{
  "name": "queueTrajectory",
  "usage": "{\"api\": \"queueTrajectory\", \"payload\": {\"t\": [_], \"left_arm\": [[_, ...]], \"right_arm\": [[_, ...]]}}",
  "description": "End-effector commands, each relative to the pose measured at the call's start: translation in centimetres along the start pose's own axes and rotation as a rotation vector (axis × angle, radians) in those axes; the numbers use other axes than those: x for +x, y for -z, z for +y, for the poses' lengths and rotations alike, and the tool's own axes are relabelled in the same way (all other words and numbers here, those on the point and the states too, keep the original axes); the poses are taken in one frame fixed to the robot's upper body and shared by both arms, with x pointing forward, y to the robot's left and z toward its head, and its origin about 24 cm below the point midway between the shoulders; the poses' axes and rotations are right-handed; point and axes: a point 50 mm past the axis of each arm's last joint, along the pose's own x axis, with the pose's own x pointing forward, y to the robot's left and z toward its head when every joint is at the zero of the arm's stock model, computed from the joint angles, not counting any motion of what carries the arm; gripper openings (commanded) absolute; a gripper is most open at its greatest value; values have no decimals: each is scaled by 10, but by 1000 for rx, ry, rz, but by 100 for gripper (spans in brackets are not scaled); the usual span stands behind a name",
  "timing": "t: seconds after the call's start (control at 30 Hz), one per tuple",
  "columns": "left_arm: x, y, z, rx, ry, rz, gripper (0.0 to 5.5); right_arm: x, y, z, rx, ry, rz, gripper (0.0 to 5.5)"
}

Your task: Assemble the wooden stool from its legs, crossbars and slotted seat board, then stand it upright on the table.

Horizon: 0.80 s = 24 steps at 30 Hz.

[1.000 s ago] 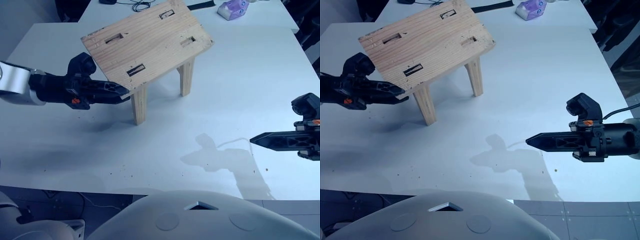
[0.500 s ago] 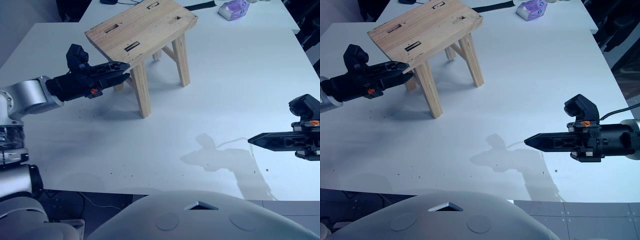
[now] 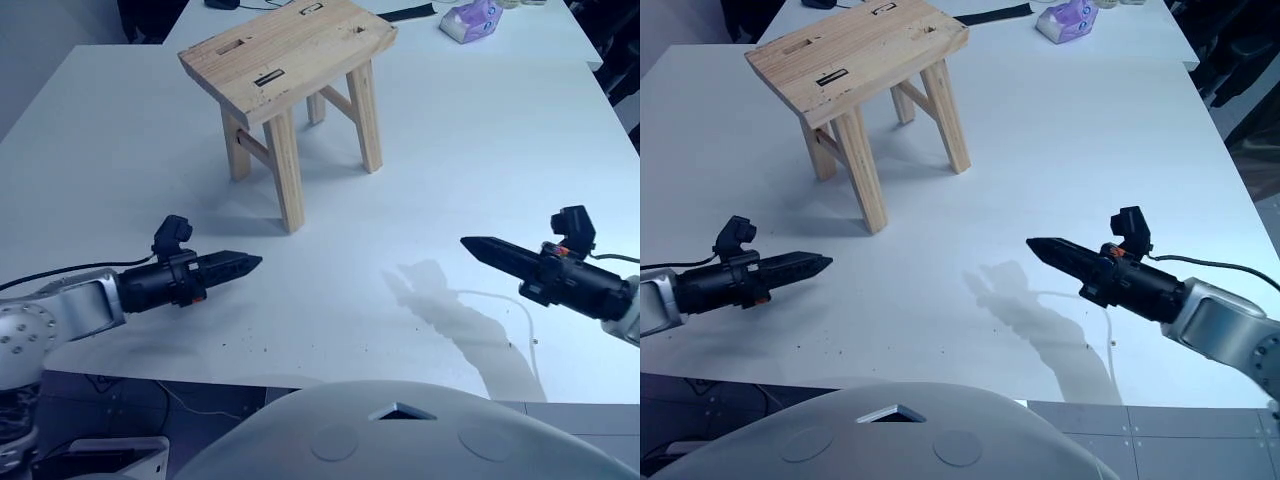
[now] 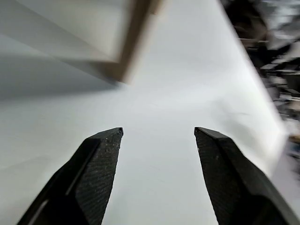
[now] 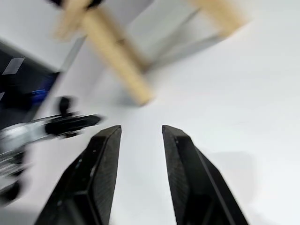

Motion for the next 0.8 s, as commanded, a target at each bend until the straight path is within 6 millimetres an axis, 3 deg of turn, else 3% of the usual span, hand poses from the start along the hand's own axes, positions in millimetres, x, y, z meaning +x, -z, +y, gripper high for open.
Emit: {"api": "queueTrajectory", "payload": {"t": [0.03, 0.13, 0.37, 0.43, 0.63, 0.8], "left_arm": [[53, 23, 21, 389, -474, -311, 282], [64, 29, 35, 339, -593, -441, 282], [103, 30, 51, 414, -709, -522, 399], [115, 27, 51, 403, -694, -548, 406], [139, 22, 51, 398, -665, -576, 406], [146, 22, 56, 382, -668, -574, 406]], "right_arm": [[51, 18, -43, -313, 498, -300, 161], [76, 15, -59, -417, 552, -355, 161], [111, 25, -80, -484, 629, -434, 272], [117, 30, -83, -495, 627, -444, 300], [133, 38, -83, -545, 611, -470, 300], [143, 38, -80, -556, 608, -498, 300]]}}
